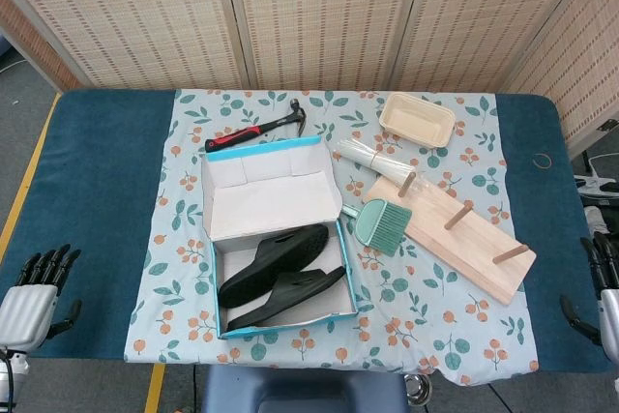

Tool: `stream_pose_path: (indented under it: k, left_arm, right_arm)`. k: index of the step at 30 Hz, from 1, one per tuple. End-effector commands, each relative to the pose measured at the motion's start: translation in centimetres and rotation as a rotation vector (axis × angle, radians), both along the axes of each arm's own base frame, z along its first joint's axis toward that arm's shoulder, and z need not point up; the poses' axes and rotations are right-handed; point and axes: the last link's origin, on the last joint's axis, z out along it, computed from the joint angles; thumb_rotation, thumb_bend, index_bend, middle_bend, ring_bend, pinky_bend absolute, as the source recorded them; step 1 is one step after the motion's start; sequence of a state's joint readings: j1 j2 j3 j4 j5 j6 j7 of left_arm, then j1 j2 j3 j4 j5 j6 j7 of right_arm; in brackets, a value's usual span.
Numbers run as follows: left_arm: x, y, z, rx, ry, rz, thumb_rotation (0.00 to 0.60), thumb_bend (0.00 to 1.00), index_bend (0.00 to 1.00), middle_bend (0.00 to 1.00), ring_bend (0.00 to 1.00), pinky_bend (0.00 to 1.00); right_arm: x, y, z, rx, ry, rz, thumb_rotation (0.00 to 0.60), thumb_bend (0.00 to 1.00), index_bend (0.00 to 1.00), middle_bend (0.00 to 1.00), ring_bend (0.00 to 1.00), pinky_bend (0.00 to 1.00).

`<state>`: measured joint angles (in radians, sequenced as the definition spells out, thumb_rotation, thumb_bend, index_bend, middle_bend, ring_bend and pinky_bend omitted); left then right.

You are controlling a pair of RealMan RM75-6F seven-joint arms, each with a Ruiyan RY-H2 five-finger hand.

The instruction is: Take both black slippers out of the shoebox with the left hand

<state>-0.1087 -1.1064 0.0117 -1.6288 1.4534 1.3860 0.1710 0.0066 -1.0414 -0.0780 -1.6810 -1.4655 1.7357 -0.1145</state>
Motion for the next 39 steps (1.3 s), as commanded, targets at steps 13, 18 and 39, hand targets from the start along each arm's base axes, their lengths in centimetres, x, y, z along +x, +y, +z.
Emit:
stream_pose_path:
  k: [13, 18, 39]
  left_arm:
    - [6.9, 2.3, -3.8, -0.152, -0.298, -0.105, 0.600, 0.41, 0.00, 0.02, 0.00, 0.19]
    - [10.1, 4.2, -6.1, -0.246, -0.292, -0.078, 0.600, 0.40, 0.01, 0.08, 0.13, 0.38]
    - [18.0, 5.8, -11.4, -0.288, -0.290, -0.168, 0.600, 0.40, 0.06, 0.11, 0.12, 0.36]
  right_arm:
    - [0.2, -0.4, 0.0, 0.020, -0.032, 0.033, 0.550, 0.25, 0.00, 0.00, 0.00, 0.00]
    - [0.4, -0.5, -0.3, 0.051, -0.039, 0.050, 0.550, 0.25, 0.00, 0.00, 0.00, 0.00]
    - [0.3, 0.1, 0.0, 0.088, -0.070, 0.056, 0.550, 0.25, 0.00, 0.00, 0.00, 0.00]
